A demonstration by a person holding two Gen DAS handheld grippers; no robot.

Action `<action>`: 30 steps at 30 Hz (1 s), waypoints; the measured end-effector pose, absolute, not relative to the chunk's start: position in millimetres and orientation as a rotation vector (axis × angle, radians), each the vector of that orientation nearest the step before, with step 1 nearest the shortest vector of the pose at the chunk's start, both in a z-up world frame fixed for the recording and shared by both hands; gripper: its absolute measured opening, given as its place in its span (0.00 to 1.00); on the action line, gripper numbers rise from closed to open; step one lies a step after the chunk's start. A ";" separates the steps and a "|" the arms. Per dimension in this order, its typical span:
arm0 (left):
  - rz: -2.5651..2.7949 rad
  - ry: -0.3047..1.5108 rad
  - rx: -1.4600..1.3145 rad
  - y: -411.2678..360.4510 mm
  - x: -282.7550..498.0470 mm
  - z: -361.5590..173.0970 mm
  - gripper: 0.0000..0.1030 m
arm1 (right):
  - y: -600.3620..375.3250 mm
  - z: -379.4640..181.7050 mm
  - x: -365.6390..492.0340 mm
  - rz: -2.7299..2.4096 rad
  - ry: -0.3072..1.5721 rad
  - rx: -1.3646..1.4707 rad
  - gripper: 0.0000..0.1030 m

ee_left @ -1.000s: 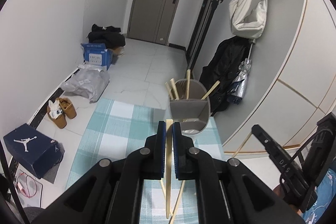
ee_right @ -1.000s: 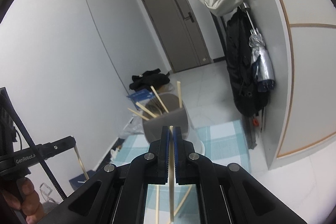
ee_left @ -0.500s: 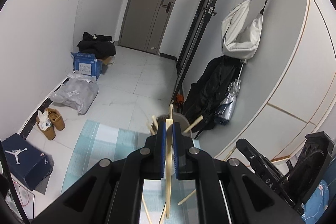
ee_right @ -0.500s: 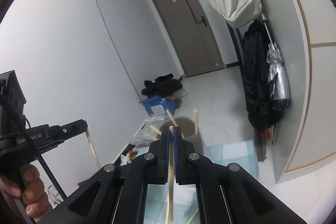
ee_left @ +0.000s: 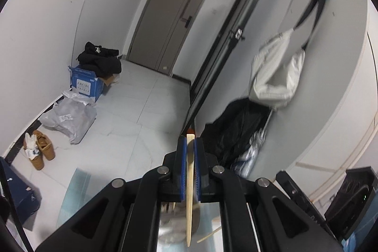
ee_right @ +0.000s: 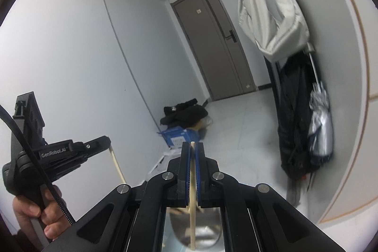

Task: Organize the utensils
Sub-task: 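Lower the chopsticks into the holder and open both grippers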

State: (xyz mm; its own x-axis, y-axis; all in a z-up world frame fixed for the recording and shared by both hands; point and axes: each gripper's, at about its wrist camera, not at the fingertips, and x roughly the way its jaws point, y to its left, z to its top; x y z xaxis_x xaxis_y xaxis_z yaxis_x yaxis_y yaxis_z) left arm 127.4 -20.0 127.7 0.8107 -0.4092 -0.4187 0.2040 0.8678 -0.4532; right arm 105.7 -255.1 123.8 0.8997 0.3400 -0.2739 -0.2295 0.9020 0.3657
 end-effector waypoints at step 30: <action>-0.412 0.436 -0.246 -32.4 167.0 80.2 0.03 | -219.1 93.8 188.8 0.361 0.389 0.144 0.03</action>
